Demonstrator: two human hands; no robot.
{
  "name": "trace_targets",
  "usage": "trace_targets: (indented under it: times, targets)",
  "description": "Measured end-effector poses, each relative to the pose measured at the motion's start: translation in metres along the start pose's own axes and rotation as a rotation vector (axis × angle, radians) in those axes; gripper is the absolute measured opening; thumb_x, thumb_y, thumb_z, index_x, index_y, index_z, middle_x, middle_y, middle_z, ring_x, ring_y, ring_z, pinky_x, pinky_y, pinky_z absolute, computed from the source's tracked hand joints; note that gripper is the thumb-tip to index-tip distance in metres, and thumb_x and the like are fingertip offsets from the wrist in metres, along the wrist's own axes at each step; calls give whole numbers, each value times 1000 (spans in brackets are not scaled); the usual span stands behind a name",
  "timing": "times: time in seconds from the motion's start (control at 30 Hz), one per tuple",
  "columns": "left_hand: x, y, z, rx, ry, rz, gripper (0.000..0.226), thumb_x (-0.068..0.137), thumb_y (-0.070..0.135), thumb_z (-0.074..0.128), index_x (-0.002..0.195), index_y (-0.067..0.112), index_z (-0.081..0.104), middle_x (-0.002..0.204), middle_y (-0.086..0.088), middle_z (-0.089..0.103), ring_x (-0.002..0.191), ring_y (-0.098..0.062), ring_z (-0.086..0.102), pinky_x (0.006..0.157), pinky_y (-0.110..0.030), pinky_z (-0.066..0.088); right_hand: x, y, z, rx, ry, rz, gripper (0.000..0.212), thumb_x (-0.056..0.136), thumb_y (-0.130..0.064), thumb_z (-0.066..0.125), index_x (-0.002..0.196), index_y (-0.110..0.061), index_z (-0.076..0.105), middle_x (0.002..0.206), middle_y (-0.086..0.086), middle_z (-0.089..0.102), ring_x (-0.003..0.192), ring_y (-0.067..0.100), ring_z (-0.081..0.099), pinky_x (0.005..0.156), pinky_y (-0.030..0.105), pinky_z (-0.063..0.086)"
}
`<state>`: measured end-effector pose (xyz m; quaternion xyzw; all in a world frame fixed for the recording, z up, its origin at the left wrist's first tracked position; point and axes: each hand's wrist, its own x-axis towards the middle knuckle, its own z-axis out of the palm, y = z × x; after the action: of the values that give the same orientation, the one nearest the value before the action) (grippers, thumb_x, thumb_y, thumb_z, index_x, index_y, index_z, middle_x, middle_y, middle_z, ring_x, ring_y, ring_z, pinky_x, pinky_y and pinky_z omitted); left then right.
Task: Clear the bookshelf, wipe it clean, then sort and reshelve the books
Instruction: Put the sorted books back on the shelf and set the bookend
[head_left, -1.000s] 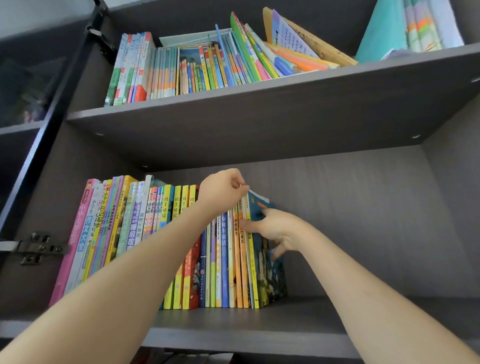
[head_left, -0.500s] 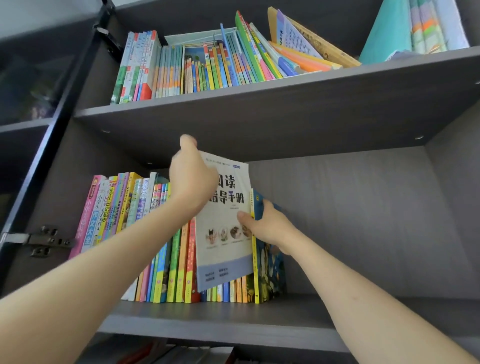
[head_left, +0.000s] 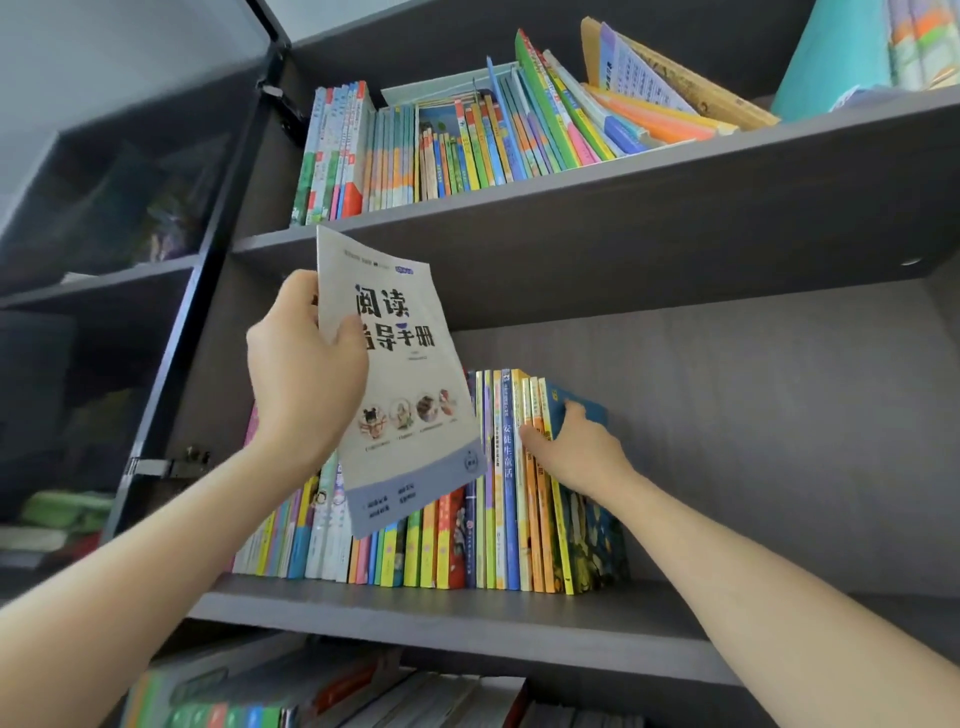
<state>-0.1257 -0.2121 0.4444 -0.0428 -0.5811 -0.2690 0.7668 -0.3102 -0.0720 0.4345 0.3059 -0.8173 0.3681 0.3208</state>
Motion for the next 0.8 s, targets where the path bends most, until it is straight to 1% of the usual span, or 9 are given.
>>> trace_targets:
  times: [0.03, 0.17, 0.27, 0.33, 0.43, 0.5, 0.63, 0.7, 0.8]
  targets:
    - [-2, 1, 1, -8, -3, 1, 11, 94, 12, 54, 102, 18, 50, 106, 7, 64, 74, 0, 63, 46, -10, 47, -1, -1, 1, -6, 6, 3, 73, 96, -55, 39, 149, -11, 15, 132, 10, 53, 117, 27, 54, 88, 35, 47]
    - [-7, 2, 5, -14, -37, 10, 11, 94, 12, 55, 105, 15, 52, 107, 6, 67, 80, -6, 67, 55, -24, 56, -3, -3, 0, -16, 2, 2, 67, 98, -51, 38, 148, -12, 17, 132, 10, 53, 116, 26, 54, 84, 33, 45]
    - [-11, 5, 8, -29, -62, -2, 12, 95, 13, 54, 105, 16, 51, 109, 7, 66, 76, -4, 67, 52, -22, 55, -1, -3, -2, 4, -23, 16, 67, 99, -49, 38, 150, -13, 12, 134, 10, 52, 118, 27, 53, 88, 34, 45]
    - [-14, 7, 11, -38, -65, -5, 11, 95, 12, 54, 104, 17, 50, 108, 8, 65, 74, -3, 66, 49, -18, 54, -2, -4, -1, -15, -25, 23, 64, 100, -47, 36, 149, -13, 12, 129, 11, 55, 112, 26, 57, 86, 36, 48]
    - [-18, 10, 16, -56, -68, 9, 10, 94, 11, 54, 103, 13, 51, 110, 6, 66, 74, -3, 65, 48, -14, 53, -4, -9, 3, -26, 28, 27, 55, 100, -41, 37, 142, -9, 21, 121, 11, 59, 104, 26, 60, 83, 40, 53]
    - [-20, 14, 21, -50, -78, 40, 8, 94, 12, 53, 102, 13, 50, 113, 3, 66, 77, -4, 65, 49, -14, 53, -5, -12, 1, -4, 80, 61, 50, 99, -36, 43, 137, -8, 26, 124, 12, 58, 105, 28, 60, 81, 41, 53]
    - [-27, 22, 41, -51, -139, 98, 8, 95, 14, 54, 101, 13, 48, 116, 1, 65, 77, -3, 65, 48, -12, 51, -2, -2, -19, 41, 141, 194, 48, 92, -20, 59, 128, -8, 30, 130, 15, 53, 112, 32, 57, 70, 35, 48]
    - [-31, 25, 55, -33, -174, 138, 9, 95, 15, 53, 102, 12, 48, 117, 0, 65, 79, -8, 68, 49, -15, 53, 0, 6, -31, 67, 158, 254, 48, 92, -17, 59, 128, -7, 29, 131, 17, 53, 112, 32, 56, 71, 35, 49]
    - [-38, 28, 82, 78, -225, 179, 7, 96, 14, 52, 97, 14, 45, 114, -3, 65, 80, -13, 66, 53, -27, 57, 0, 10, -38, 78, 145, 287, 48, 94, -17, 55, 132, -6, 27, 131, 17, 52, 111, 31, 56, 72, 33, 48]
